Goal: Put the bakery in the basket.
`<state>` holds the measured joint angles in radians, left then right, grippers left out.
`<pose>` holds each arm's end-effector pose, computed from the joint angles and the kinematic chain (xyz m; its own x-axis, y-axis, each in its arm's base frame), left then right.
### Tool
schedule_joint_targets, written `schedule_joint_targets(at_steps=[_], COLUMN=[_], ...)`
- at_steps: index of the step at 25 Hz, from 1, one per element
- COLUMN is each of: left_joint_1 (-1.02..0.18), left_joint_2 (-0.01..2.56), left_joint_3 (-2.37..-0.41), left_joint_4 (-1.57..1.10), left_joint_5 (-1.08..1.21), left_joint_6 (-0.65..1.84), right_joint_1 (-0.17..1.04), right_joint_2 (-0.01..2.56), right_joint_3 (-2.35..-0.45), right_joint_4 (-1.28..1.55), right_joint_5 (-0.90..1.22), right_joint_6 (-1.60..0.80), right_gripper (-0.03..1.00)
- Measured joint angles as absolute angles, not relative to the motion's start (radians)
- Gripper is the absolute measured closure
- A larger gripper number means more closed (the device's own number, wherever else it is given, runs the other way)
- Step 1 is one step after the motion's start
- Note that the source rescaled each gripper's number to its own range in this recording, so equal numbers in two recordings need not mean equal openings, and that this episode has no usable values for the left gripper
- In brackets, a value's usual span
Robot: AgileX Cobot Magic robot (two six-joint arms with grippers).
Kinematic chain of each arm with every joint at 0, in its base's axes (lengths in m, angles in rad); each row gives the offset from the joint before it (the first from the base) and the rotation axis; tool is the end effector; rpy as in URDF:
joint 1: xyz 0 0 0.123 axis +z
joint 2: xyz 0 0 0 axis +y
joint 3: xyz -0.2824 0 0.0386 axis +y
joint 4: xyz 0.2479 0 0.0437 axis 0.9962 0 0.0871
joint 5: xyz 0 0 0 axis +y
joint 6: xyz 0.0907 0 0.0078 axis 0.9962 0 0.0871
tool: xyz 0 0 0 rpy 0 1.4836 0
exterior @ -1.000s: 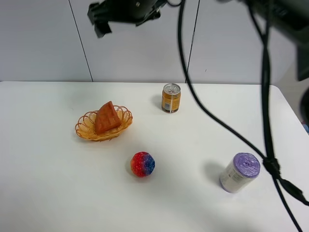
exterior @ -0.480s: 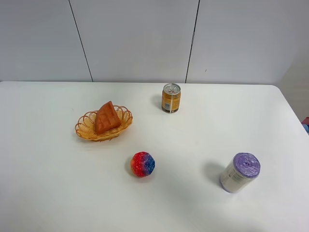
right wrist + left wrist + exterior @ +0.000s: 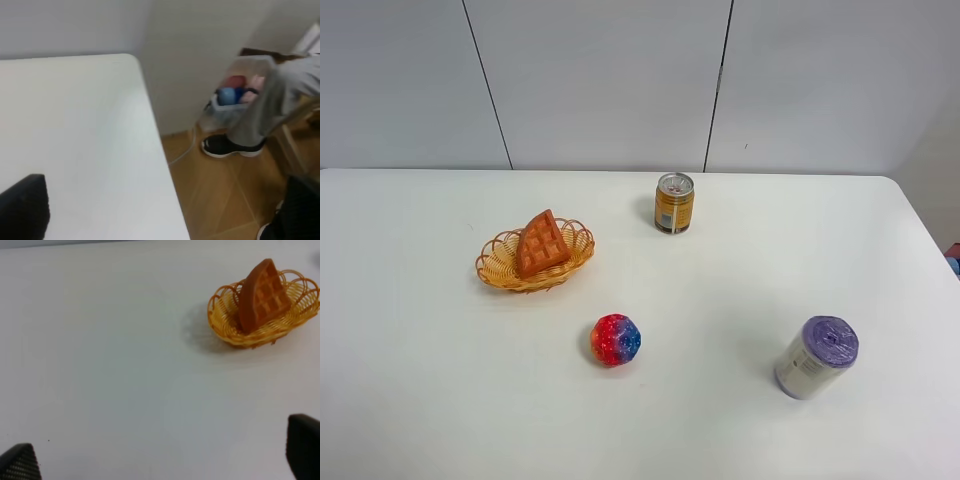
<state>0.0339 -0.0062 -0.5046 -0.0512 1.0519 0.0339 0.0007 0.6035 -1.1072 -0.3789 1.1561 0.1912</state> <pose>-0.0059 -0.0043 0.2792 -0.4377 -0.0064 -0.8991 0.0098 0.9999 -0.0118 0.0589 -0.0308 0.4290 -0.5023 0.0299 -0.8642 0.3065 0.9407 -0.1456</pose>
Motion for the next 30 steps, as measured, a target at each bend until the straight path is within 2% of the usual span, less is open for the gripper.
schedule_joint_targets(at_steps=[4, 7, 14, 30], left_joint_1=[0.034, 0.034, 0.034, 0.034], left_joint_2=[-0.006, -0.006, -0.006, -0.006], left_joint_3=[-0.505, -0.505, -0.505, -0.505], left_joint_4=[-0.051, -0.051, -0.051, -0.051], left_joint_5=[1.052, 1.052, 1.052, 1.052], left_joint_6=[0.034, 0.034, 0.034, 0.034], right_joint_1=[-0.029, -0.029, -0.029, -0.032], right_joint_2=[0.243, 0.073, 0.008, -0.002], right_joint_3=[-0.889, -0.775, -0.506, -0.478], right_joint_4=[-0.337, -0.245, 0.012, -0.018], right_joint_5=[1.151, 1.151, 1.078, 1.061], right_joint_6=[0.191, 0.16, -0.035, 0.0], right_gripper=[0.16, 0.16, 0.16, 0.16])
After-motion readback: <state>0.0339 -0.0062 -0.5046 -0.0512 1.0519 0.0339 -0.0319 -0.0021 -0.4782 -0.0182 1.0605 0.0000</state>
